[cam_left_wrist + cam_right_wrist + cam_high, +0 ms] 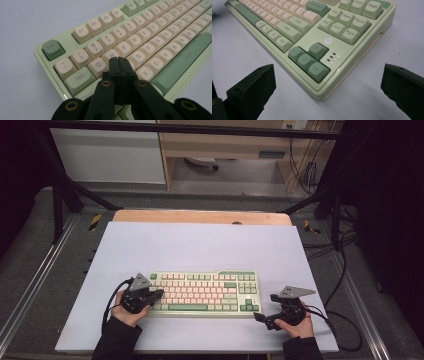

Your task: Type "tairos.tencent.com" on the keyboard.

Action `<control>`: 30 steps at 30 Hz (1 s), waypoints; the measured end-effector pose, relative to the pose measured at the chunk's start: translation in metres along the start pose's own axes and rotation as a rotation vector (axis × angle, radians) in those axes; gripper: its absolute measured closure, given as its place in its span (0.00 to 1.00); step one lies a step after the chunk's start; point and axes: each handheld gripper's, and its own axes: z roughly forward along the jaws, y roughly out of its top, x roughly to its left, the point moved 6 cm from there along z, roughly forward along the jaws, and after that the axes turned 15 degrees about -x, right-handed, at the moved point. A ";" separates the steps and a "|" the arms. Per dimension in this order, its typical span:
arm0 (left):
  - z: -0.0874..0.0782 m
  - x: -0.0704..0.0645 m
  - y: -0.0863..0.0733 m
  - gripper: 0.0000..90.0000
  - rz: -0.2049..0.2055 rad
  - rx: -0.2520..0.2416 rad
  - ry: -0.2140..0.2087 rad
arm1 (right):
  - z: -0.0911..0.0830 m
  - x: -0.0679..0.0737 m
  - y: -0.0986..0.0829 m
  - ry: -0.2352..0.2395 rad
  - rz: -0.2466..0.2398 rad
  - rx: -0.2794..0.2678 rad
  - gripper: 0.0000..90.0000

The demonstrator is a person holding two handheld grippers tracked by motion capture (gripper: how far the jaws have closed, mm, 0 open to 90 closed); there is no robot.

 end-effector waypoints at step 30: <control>-0.007 -0.001 0.009 1.00 -0.006 -0.044 -0.018 | 0.030 0.047 0.039 0.044 -0.115 -0.035 0.26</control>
